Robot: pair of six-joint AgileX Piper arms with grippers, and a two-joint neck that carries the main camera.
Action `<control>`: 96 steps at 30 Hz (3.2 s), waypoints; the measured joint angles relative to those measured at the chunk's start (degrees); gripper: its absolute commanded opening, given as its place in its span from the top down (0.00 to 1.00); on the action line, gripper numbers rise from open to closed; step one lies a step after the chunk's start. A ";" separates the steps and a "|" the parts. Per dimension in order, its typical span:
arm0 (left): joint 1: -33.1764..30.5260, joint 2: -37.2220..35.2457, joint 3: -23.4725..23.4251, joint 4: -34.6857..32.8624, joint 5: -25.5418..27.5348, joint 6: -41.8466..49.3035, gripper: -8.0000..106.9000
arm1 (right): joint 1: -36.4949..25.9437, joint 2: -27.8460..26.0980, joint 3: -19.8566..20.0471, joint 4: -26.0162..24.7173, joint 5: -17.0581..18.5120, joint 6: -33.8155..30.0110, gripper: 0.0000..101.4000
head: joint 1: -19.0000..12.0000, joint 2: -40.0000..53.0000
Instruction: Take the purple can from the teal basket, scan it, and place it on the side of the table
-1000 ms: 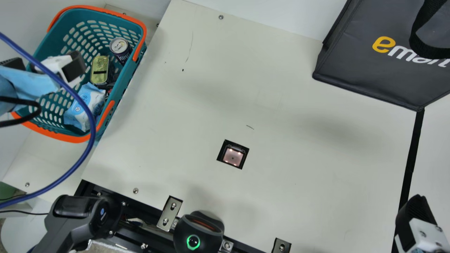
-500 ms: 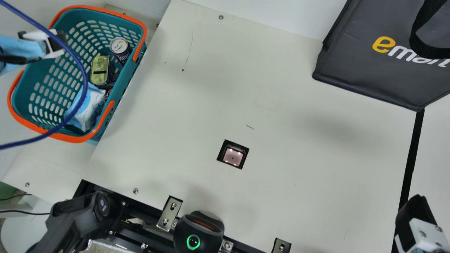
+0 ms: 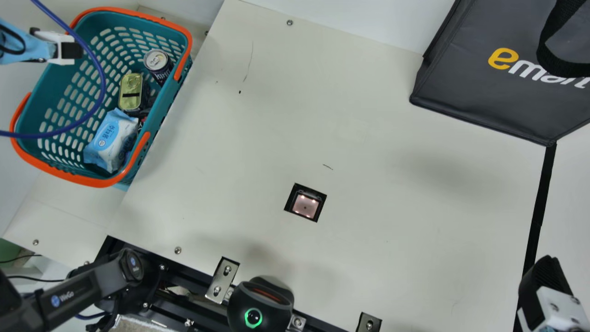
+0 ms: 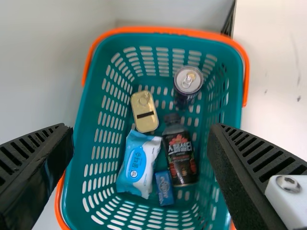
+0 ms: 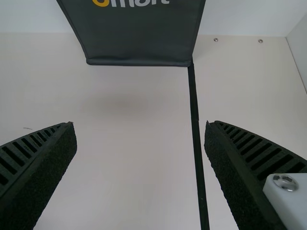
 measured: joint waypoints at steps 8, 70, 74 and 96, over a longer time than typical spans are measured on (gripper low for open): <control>-2.43 8.58 -0.84 1.64 -0.95 2.29 0.15 | 0.00 0.00 0.00 0.00 0.00 0.00 0.06 | -0.09 0.00; -1.18 33.10 2.38 -19.77 -10.96 40.21 0.15 | 0.00 0.00 0.00 0.00 0.09 0.00 0.06 | -0.09 0.00; -1.18 34.32 1.93 -22.26 -10.72 43.10 0.15 | 0.00 0.00 0.00 0.00 0.09 0.00 0.06 | -0.09 0.00; -3.54 41.43 -4.16 -29.05 -8.45 44.66 0.15 | 0.00 0.00 0.00 0.00 0.03 0.00 0.06 | -0.09 0.00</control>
